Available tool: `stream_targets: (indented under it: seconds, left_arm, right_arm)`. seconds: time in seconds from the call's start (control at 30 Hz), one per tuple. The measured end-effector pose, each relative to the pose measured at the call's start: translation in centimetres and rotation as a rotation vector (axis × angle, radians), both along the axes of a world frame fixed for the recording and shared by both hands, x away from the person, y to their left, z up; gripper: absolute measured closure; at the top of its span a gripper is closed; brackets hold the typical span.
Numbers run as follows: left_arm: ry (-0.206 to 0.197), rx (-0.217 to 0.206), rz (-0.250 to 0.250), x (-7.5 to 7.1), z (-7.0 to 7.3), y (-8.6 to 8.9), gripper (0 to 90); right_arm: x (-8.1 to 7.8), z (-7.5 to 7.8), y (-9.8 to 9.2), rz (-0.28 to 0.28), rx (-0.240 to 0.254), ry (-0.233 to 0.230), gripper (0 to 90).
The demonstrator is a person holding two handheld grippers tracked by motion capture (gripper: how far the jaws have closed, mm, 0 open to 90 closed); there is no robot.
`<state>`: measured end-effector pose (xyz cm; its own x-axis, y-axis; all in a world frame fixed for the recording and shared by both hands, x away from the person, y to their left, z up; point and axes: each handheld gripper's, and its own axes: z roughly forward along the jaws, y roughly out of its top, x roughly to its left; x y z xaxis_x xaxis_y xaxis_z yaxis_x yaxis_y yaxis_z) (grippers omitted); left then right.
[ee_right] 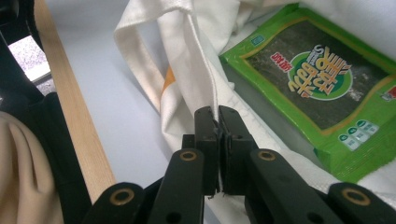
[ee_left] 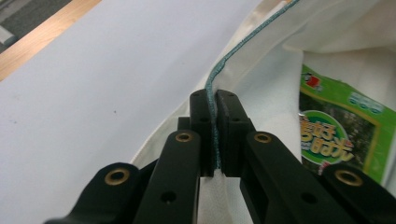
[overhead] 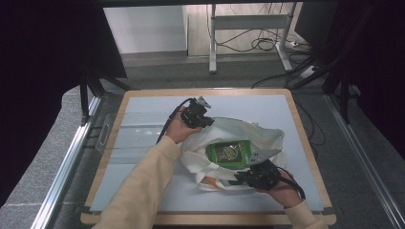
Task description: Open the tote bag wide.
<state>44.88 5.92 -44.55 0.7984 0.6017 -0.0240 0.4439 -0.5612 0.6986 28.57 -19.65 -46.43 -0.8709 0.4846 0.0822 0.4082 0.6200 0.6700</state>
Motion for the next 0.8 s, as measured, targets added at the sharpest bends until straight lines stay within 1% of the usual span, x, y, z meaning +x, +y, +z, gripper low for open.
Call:
stream_targets:
  seconds: [0.03, 0.2, 0.37, 0.43, 0.6, 0.73, 0.8]
  left_arm:
    - [0.002, 0.005, 0.001, 0.2, -0.1, 0.0, 86.9]
    - [0.011, 0.006, 0.030, 1.0, -0.6, 0.0, 86.7]
    - [0.015, 0.015, 0.052, 1.4, -1.1, 0.0, 86.4]
    - [0.023, 0.012, 0.060, 1.6, -1.2, 0.1, 86.2]
    - [0.027, 0.004, 0.062, 1.7, -1.3, 0.1, 86.0]
    - [0.026, 0.006, 0.055, 1.6, -1.1, 0.2, 86.0]
    - [0.026, -0.001, 0.051, 1.4, -1.1, 0.2, 85.8]
  right_arm:
    - [0.0, 0.0, 0.0, 0.000, 0.000, 0.000, 86.4]
    - [-0.2, -0.4, 0.0, 0.014, -0.009, 0.008, 86.5]
    - [-0.3, -0.8, -0.1, 0.022, -0.013, 0.018, 86.5]
    - [-0.5, -1.0, -0.1, 0.025, -0.019, 0.022, 86.6]
    - [-0.8, -1.5, -0.1, 0.030, -0.031, 0.027, 86.5]
    - [-0.8, -1.6, -0.2, 0.030, -0.030, 0.026, 86.5]
    - [-0.8, -1.5, -0.1, 0.027, -0.029, 0.025, 86.5]
